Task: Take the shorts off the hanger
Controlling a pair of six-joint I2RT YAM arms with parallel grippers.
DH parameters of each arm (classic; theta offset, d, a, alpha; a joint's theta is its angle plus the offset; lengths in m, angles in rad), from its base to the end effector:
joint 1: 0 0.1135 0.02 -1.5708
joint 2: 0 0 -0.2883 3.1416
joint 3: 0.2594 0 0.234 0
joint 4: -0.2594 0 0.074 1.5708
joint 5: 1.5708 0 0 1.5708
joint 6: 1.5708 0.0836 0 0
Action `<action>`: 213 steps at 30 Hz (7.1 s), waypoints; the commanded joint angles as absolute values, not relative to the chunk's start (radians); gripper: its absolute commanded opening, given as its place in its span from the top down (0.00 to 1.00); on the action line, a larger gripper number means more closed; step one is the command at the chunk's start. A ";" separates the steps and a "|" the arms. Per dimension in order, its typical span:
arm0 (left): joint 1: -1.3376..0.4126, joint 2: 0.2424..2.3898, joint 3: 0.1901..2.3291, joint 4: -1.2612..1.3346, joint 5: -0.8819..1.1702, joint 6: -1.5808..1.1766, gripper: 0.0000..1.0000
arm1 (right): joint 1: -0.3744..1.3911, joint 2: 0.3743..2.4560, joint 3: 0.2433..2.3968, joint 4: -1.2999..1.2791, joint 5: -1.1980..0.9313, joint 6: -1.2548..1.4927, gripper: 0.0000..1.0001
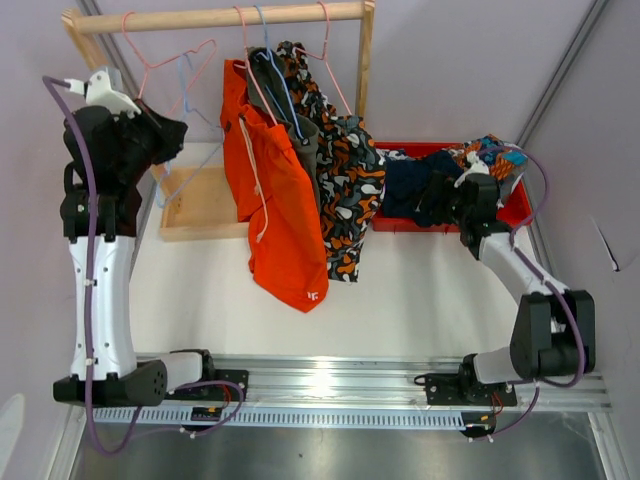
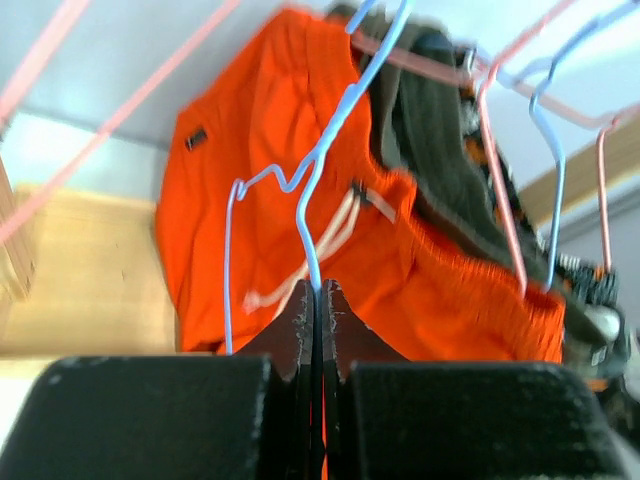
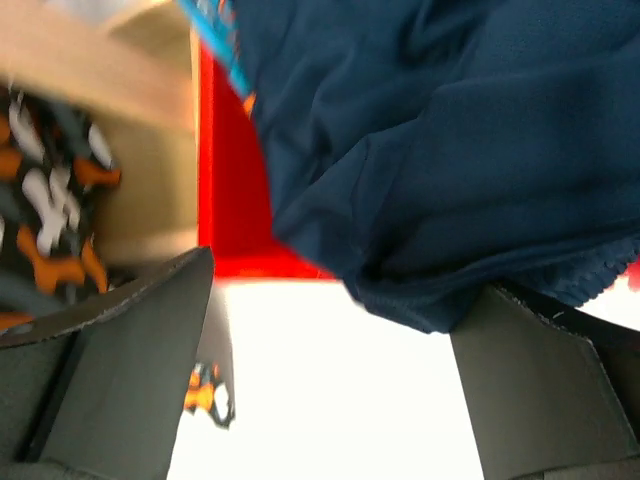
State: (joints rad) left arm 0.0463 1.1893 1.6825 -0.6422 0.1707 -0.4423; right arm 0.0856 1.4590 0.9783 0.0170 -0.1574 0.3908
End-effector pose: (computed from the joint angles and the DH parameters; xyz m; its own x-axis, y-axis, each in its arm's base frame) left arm 0.2385 -0.0032 0.5178 -0.1863 -0.4309 -0.8830 0.0470 0.8938 -0.4461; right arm 0.3537 0.0435 0.2786 -0.4974 0.3349 -0.8003 -0.0375 0.9133 0.4055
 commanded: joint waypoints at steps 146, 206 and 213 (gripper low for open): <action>-0.176 1.345 2.048 -0.578 0.230 -0.649 1.00 | 1.285 1.678 1.572 0.213 0.304 0.156 1.00; -0.544 1.058 1.054 -0.818 0.343 -0.328 0.47 | 1.850 1.835 1.088 0.133 0.514 0.328 1.00; -0.666 1.178 0.914 -0.678 0.350 -0.373 0.39 | 1.841 1.824 1.035 0.201 0.500 0.319 1.00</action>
